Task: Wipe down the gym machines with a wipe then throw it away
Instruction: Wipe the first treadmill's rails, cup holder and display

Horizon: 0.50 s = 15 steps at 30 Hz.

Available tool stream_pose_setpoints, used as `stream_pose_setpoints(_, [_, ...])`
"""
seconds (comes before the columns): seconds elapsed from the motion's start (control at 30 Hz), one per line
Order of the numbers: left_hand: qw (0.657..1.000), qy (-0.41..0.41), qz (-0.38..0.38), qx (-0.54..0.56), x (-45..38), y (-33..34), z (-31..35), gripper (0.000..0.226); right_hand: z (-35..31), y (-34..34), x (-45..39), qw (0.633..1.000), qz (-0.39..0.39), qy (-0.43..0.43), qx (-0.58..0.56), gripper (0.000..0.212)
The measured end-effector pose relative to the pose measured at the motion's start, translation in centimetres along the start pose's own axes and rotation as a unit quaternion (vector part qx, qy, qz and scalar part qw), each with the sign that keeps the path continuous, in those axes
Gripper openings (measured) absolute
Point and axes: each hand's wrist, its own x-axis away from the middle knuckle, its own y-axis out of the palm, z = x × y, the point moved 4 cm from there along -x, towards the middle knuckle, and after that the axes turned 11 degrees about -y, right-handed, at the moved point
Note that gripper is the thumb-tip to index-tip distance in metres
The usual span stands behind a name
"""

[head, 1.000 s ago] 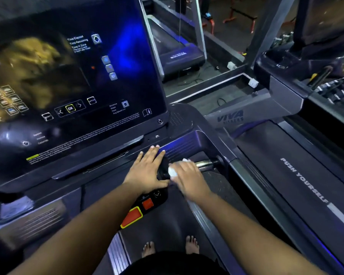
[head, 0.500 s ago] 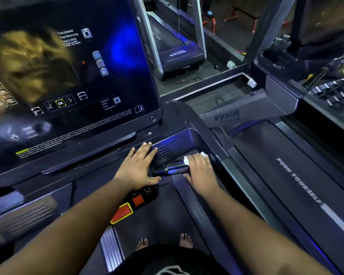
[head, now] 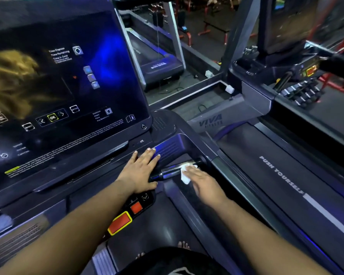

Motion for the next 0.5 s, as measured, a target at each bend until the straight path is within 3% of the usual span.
stream_pose_setpoints(0.17, [0.997, 0.07, -0.001, 0.015, -1.8, -0.7, 4.0, 0.103, 0.8, -4.6, 2.3, 0.992, 0.087, 0.071, 0.061, 0.053])
stream_pose_setpoints(0.23, [0.995, 0.097, -0.005, 0.006, -2.3, -0.6, 5.9, 0.101, 2.3, -5.4, 4.3, 0.983, 0.041, 0.135, 0.116, 0.058])
stream_pose_setpoints(0.37, [0.991, 0.131, -0.019, -0.026, -3.0, 0.3, 8.9, 0.1, 4.2, -4.9, 8.8, 0.928, -0.18, 0.272, 0.179, 0.067])
stream_pose_setpoints(0.5, [0.988, 0.141, -0.038, -0.043, -3.5, 1.3, 10.9, 0.105, 4.2, -4.5, 7.5, 0.925, -0.21, 0.263, 0.175, 0.076])
